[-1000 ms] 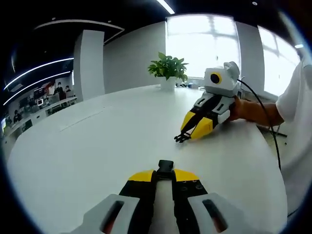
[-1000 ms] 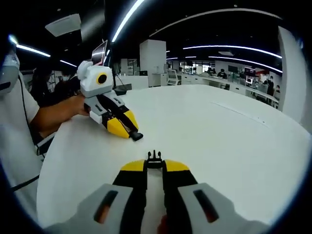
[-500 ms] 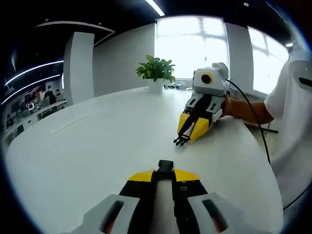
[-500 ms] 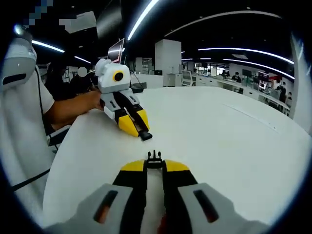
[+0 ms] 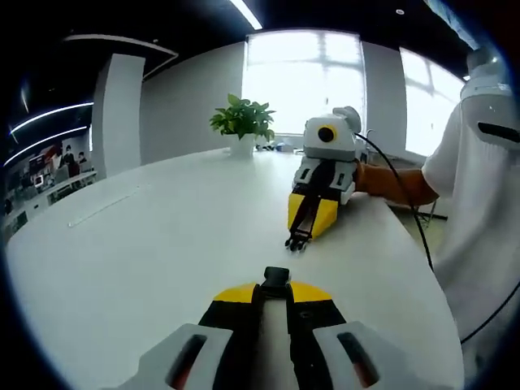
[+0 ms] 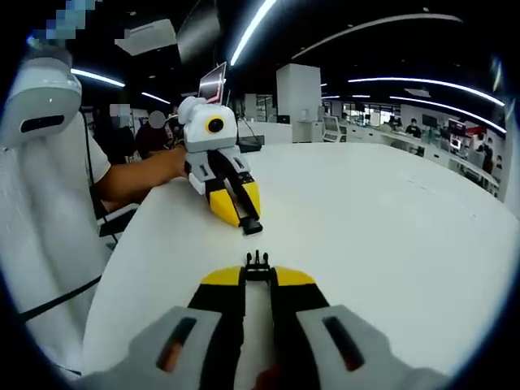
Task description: Snap the two parts of the plastic buckle together until the buckle closes and remains connected.
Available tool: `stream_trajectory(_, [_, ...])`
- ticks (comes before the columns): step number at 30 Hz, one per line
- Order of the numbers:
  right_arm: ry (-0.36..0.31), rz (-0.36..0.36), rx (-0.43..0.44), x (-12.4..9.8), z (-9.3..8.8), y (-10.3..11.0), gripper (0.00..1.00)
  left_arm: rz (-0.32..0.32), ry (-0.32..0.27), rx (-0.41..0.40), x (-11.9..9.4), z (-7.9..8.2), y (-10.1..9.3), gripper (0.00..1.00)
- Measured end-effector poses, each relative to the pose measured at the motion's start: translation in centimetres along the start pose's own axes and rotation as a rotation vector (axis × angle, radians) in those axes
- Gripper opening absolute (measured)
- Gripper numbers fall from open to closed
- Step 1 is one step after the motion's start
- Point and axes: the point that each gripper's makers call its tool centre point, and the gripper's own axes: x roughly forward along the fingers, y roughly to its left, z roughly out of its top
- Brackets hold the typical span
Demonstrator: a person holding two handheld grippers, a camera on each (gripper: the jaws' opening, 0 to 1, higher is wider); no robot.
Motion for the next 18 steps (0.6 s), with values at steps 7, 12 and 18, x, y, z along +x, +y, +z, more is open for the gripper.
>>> stream_trajectory(7, [-0.005,0.044,-0.01,0.0,0.1,1.0,0.12,-0.038,0.001,0.011,-0.1,-0.1,-1.0,0.12])
stream_trajectory(12, [-0.001,0.07,-0.018,-0.1,0.1,1.3,0.12,-0.077,-0.002,0.018,-0.1,-0.2,-1.9,0.12])
stream_trajectory(18, [-0.006,0.096,-0.027,-0.2,0.1,1.7,0.12,-0.107,-0.008,0.015,-0.1,-0.2,-2.6,0.12])
